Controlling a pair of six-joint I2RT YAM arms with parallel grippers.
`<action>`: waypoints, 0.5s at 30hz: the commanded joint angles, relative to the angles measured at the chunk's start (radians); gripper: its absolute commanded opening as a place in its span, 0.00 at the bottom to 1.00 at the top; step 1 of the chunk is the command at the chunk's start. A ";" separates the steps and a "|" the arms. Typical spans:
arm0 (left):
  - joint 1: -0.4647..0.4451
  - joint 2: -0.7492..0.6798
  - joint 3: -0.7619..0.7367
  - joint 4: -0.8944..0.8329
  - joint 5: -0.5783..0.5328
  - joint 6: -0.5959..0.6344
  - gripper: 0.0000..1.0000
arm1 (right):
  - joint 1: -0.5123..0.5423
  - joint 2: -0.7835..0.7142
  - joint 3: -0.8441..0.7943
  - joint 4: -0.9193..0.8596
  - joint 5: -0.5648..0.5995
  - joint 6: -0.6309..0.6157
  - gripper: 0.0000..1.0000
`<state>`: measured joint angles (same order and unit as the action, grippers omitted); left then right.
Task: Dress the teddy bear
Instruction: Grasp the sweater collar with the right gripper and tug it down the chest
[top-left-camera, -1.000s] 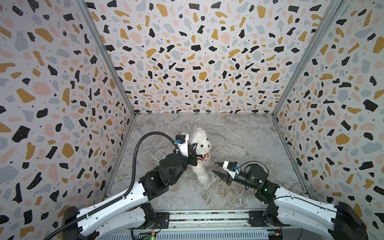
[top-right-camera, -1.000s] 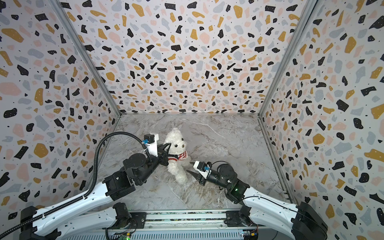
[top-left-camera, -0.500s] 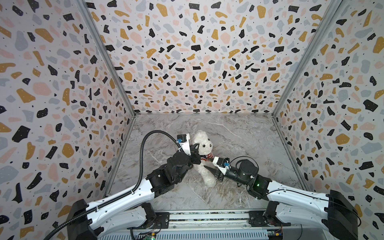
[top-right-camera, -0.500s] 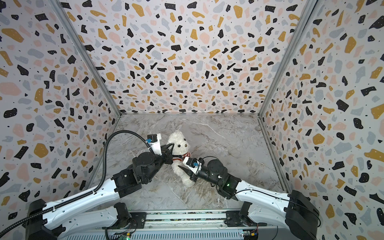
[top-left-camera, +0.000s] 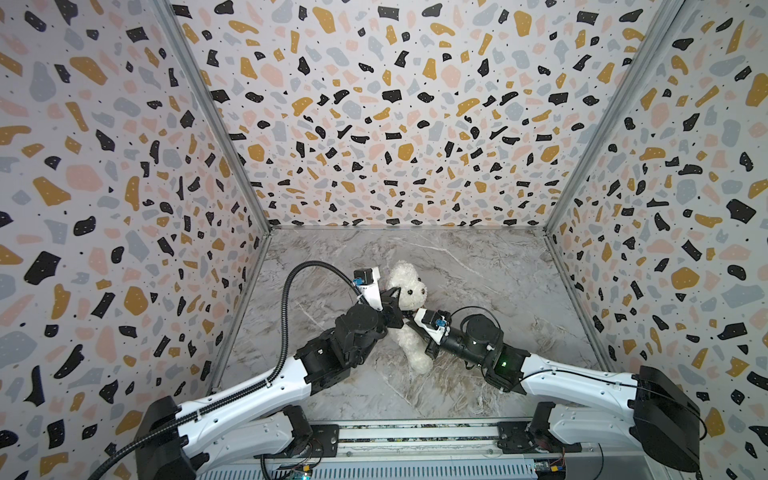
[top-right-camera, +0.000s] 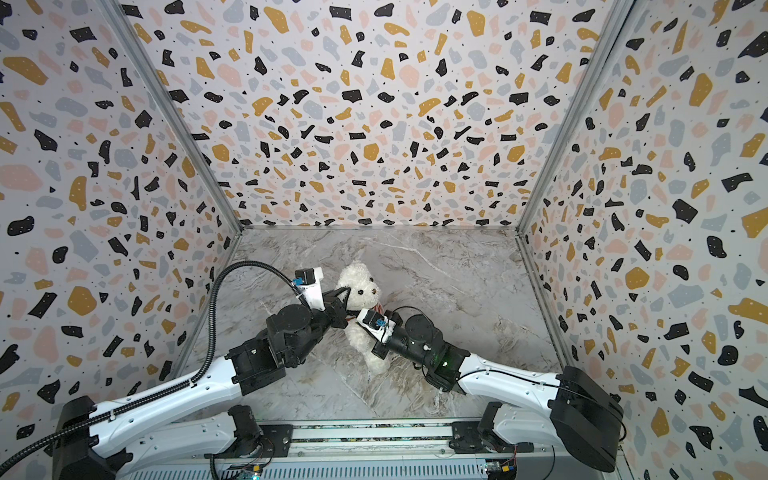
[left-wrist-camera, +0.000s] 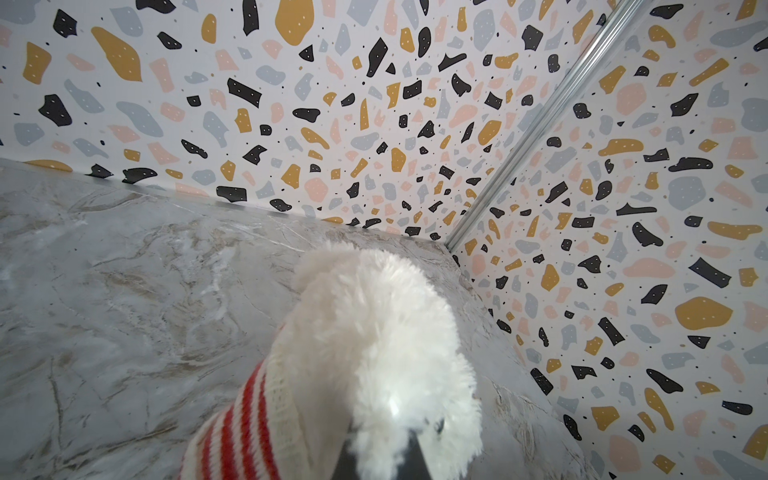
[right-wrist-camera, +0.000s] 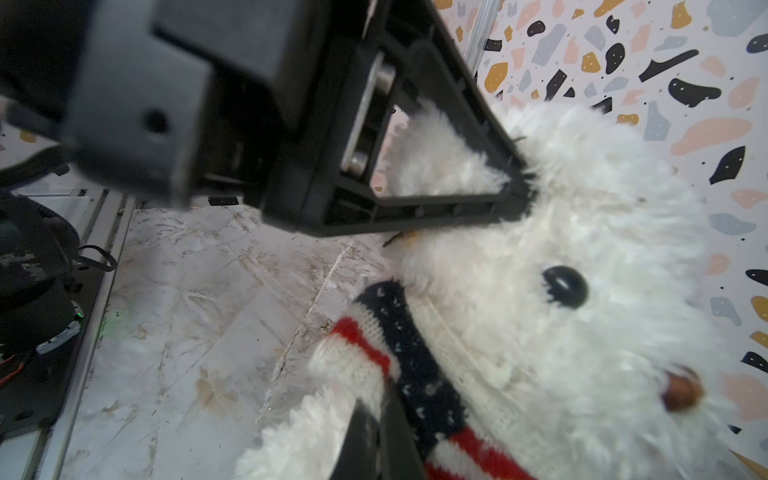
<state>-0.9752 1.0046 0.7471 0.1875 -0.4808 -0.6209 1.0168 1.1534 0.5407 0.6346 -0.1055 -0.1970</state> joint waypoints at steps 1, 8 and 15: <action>0.017 -0.032 0.012 0.070 -0.025 0.022 0.00 | 0.013 -0.073 -0.038 -0.036 -0.104 -0.071 0.00; 0.037 -0.041 0.019 0.020 -0.063 0.071 0.00 | 0.016 -0.070 0.005 -0.264 -0.317 -0.141 0.00; 0.038 -0.038 -0.017 0.029 -0.087 0.069 0.00 | 0.017 -0.018 0.025 -0.238 -0.471 -0.113 0.00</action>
<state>-0.9558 0.9867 0.7353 0.1246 -0.4850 -0.5674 1.0203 1.1301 0.5377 0.4625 -0.4297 -0.3130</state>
